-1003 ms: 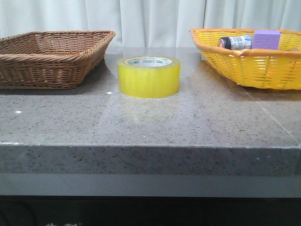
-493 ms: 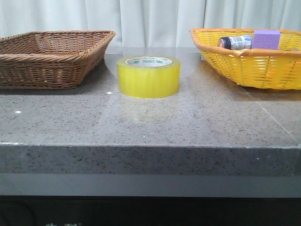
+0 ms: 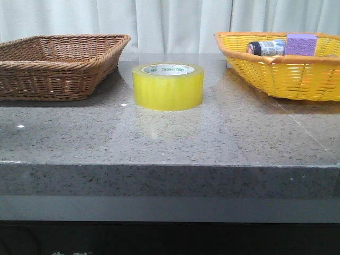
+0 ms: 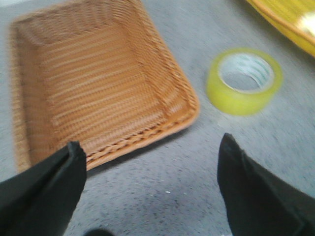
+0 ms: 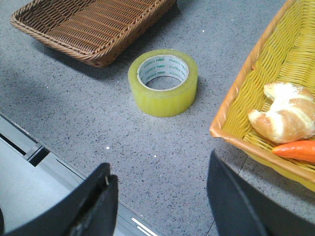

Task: Transfer tape with both arms
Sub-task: 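Withdraw the right gripper upward away from the tape roll, then lower the left gripper onto the tape roll and grasp its rim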

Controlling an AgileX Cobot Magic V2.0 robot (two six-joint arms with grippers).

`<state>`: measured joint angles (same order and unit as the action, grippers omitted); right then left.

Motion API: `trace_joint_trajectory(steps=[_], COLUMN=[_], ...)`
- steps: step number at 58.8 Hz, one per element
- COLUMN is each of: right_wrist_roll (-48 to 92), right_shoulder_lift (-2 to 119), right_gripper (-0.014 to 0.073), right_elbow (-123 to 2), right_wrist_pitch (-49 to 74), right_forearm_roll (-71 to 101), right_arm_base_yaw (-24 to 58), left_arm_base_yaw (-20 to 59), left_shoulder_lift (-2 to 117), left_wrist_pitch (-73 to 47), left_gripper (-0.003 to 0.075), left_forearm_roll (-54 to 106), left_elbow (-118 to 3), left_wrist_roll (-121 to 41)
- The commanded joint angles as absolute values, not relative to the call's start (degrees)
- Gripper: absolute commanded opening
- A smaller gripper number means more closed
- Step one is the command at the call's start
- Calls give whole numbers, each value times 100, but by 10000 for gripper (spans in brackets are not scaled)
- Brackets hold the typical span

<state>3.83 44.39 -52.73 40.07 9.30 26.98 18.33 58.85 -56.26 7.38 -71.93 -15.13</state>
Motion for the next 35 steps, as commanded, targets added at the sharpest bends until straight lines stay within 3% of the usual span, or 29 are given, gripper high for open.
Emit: trace_joint_trajectory(steps=[1,23,35], right_wrist_roll=[380,380,380], right_shoulder_lift=[4397,4397,4397], right_gripper=[434,434,434], right_elbow=[-5420,-5420,-5420], right_wrist_pitch=[3561,3561,3561], right_forearm_roll=[969,969,969], right_arm_base_yaw=[2684,2684,2684], left_arm_base_yaw=[2223,3615,3932], left_shoulder_lift=[6247,8057,8982], left_wrist_pitch=[-5590,-6249,-6655], left_gripper=[544,544,544], left_forearm_roll=[841,841,841], left_elbow=[-7669,-8905,-9538], left_wrist_roll=[-1850,-3545,-4109])
